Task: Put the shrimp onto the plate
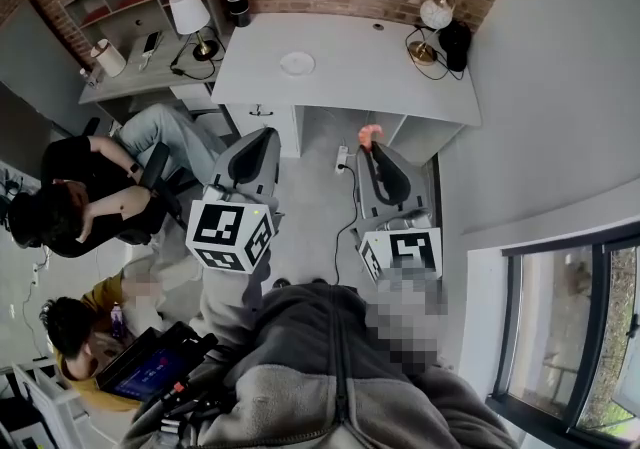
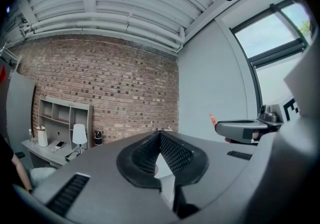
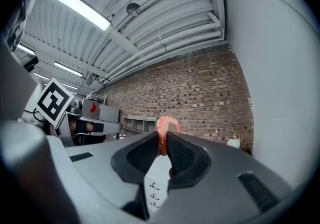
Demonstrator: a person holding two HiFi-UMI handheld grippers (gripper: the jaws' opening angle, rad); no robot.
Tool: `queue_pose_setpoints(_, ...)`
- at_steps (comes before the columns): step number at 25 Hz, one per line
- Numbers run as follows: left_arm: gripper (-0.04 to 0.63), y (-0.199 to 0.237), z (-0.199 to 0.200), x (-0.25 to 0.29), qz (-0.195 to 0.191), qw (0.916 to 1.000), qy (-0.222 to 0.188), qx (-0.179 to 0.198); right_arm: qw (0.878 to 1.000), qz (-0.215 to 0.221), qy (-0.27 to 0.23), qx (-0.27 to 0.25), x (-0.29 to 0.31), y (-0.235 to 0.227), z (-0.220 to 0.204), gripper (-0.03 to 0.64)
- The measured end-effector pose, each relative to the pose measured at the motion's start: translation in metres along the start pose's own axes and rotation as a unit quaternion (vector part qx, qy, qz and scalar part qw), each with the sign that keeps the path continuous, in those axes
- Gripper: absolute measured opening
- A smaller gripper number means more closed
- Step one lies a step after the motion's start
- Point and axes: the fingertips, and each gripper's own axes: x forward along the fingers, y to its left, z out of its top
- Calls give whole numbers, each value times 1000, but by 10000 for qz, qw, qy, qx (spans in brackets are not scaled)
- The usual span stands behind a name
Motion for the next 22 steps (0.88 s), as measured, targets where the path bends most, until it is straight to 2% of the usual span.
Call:
queue_pose_setpoints(3, 5, 1, -1, 1, 17, 10000, 56, -24, 10000, -13, 44, 28, 0, -2, 0, 49)
queue_pose_setpoints(8, 5, -25, -21, 9, 84, 9998, 172, 32, 9999, 76, 67, 112, -15, -25, -20, 49)
queue_pose_setpoints(13, 5, -26, -27, 14, 81, 9996, 259, 65, 9997, 69, 144, 187, -18, -30, -30, 49)
queue_pose_setpoints(22, 5, -31, -34, 39, -149, 9995, 282, 34, 9994, -96, 280, 162, -12, -45, -43, 49)
